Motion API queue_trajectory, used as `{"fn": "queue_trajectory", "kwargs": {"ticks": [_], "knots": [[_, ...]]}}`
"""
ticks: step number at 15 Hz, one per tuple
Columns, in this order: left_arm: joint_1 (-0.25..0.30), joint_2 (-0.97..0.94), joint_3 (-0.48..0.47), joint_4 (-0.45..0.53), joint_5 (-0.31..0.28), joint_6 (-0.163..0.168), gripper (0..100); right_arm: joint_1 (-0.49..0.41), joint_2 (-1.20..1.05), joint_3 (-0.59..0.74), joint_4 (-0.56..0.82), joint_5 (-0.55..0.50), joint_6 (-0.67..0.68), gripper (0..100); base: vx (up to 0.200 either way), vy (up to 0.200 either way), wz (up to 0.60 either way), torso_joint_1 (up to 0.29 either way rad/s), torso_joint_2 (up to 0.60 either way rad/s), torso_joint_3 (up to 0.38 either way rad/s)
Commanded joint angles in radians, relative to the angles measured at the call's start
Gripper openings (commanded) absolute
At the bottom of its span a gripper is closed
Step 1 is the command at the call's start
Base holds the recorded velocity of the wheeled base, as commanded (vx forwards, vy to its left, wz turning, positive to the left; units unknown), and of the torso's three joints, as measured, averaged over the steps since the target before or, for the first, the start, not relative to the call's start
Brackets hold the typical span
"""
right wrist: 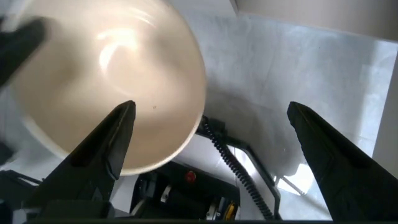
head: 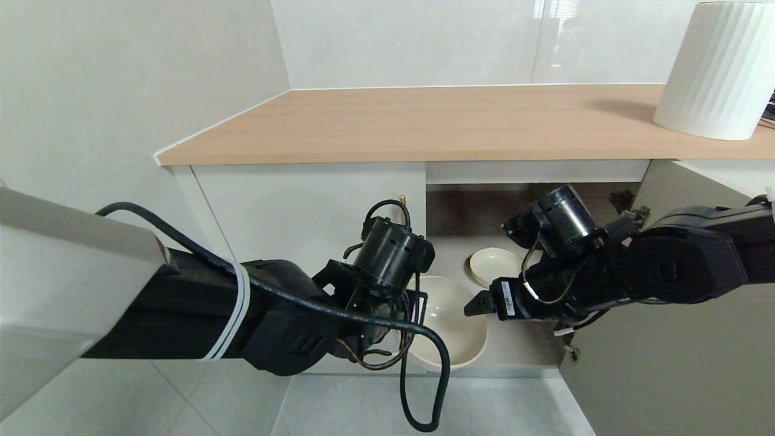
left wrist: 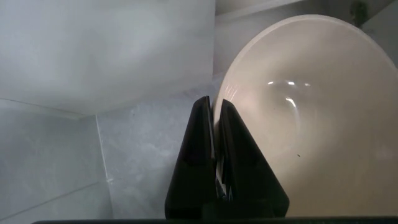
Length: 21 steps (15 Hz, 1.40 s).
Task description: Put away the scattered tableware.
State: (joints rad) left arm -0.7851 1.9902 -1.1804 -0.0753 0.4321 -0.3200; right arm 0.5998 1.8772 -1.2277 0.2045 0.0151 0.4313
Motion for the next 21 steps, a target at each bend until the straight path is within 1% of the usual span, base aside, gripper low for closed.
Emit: {"fn": "queue_trajectory", "kwargs": {"ticks": [1, 2, 3, 14, 15, 16, 18, 21], "knots": [[-0.009, -0.019, 0.002, 0.0, 0.004, -0.001, 0, 0.002, 0.031, 0.0, -0.007, 0.0, 0.001, 100, 0.0, 0.0, 0.0, 0.0, 0.0, 0.0], [-0.011, -0.019, 0.002, 0.0, 0.004, -0.001, 0, 0.002, 0.033, 0.0, -0.008, 0.0, 0.003, 100, 0.0, 0.0, 0.0, 0.0, 0.0, 0.0], [-0.011, -0.021, 0.002, 0.0, 0.004, -0.001, 0, 0.002, 0.033, 0.0, -0.01, 0.002, 0.003, 0, 0.0, 0.0, 0.0, 0.0, 0.0, 0.0], [-0.011, -0.022, 0.002, 0.0, 0.005, -0.002, 0, 0.005, 0.043, -0.001, -0.023, 0.003, 0.026, 0, 0.0, 0.0, 0.0, 0.0, 0.0, 0.0], [-0.011, -0.021, 0.002, 0.0, 0.008, -0.001, 100, 0.005, 0.045, -0.001, -0.023, 0.003, 0.026, 0, 0.0, 0.0, 0.0, 0.0, 0.0, 0.0], [-0.011, -0.021, 0.002, -0.001, 0.017, -0.002, 100, 0.005, 0.045, -0.001, -0.023, 0.003, 0.026, 0, 0.0, 0.0, 0.0, 0.0, 0.0, 0.0], [-0.011, -0.024, 0.002, -0.029, 0.019, -0.016, 100, 0.005, 0.046, 0.0, -0.023, 0.002, 0.027, 0, 0.0, 0.0, 0.0, 0.0, 0.0, 0.0], [0.0, -0.034, 0.002, -0.035, 0.02, -0.017, 100, -0.005, 0.077, -0.01, -0.045, -0.003, 0.038, 0, 0.0, 0.0, 0.0, 0.0, 0.0, 0.0]]}}
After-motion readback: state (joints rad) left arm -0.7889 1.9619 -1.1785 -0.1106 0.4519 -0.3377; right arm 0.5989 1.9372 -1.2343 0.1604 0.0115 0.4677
